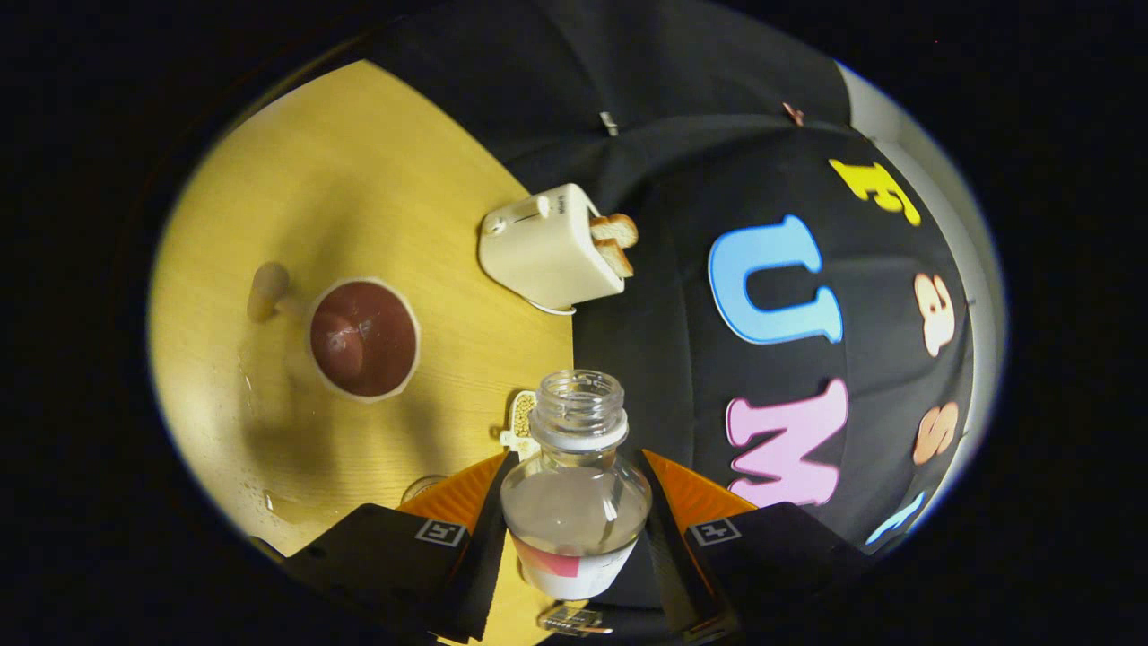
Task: Take the bottle from table, then pour the juice into the cup, finally place the bottle on the coaster
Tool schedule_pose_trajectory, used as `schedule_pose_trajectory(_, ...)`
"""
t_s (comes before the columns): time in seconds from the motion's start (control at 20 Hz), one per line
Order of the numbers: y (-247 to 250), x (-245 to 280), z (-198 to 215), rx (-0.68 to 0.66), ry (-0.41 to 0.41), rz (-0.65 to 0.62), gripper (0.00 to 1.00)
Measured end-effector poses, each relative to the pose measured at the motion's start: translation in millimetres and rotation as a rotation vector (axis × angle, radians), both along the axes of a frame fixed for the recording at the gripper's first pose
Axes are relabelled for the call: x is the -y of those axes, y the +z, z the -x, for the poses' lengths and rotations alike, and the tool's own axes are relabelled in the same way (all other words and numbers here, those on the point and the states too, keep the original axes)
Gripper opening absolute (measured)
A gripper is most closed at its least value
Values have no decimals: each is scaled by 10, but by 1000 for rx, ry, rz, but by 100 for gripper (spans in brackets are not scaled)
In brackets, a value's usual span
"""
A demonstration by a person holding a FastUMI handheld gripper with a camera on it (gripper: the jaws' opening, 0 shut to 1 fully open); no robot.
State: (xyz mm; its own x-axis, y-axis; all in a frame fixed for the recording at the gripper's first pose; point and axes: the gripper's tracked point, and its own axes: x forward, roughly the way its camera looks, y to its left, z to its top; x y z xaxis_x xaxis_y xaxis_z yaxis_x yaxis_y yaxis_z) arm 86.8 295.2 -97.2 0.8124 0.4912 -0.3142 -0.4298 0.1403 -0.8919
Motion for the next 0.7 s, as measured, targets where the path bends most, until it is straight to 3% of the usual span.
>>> schedule_pose_trajectory(0.3,408,254,-215,-218,-125,-353,75)
schedule_pose_trajectory(0.45,599,282,-321,-355,-154,-572,75)
schedule_pose_trajectory(0.55,545,308,-371,-441,-160,-648,75)
schedule_pose_trajectory(0.7,517,430,-479,-474,-158,-779,75)
